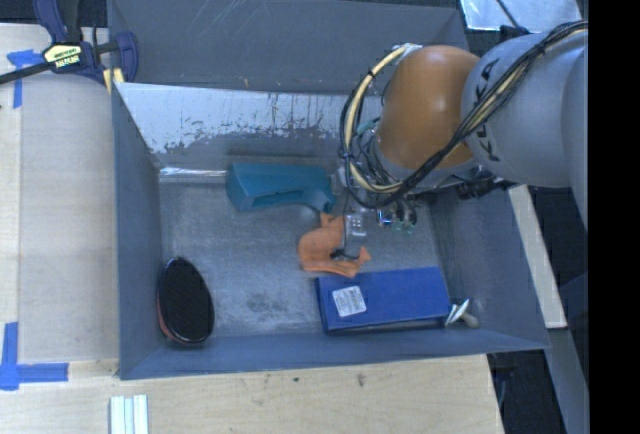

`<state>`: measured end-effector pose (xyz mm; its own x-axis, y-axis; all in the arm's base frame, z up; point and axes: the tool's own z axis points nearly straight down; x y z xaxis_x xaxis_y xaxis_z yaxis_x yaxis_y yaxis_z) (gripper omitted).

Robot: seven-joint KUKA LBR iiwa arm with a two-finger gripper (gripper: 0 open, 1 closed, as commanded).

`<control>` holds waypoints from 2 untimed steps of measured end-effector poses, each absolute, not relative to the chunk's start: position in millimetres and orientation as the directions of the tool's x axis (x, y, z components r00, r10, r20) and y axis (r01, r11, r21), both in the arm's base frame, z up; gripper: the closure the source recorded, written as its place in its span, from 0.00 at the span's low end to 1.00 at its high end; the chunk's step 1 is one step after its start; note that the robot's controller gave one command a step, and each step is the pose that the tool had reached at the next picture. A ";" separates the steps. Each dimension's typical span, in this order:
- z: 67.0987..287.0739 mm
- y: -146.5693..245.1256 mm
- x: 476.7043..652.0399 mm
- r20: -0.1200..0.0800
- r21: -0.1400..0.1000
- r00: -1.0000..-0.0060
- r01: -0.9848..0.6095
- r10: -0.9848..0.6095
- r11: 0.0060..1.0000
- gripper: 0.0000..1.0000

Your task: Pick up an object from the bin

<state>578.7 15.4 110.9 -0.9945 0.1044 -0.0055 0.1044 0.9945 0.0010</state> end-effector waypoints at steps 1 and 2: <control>72.3 2.2 555.0 -0.009 0.000 -1.000 -0.009 -0.009 1.000 1.00; 72.3 2.2 555.0 -0.009 0.000 -1.000 -0.009 -0.009 1.000 1.00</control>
Offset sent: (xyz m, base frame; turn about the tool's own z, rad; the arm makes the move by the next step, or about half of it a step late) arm 0.0000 0.0000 0.0000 0.0000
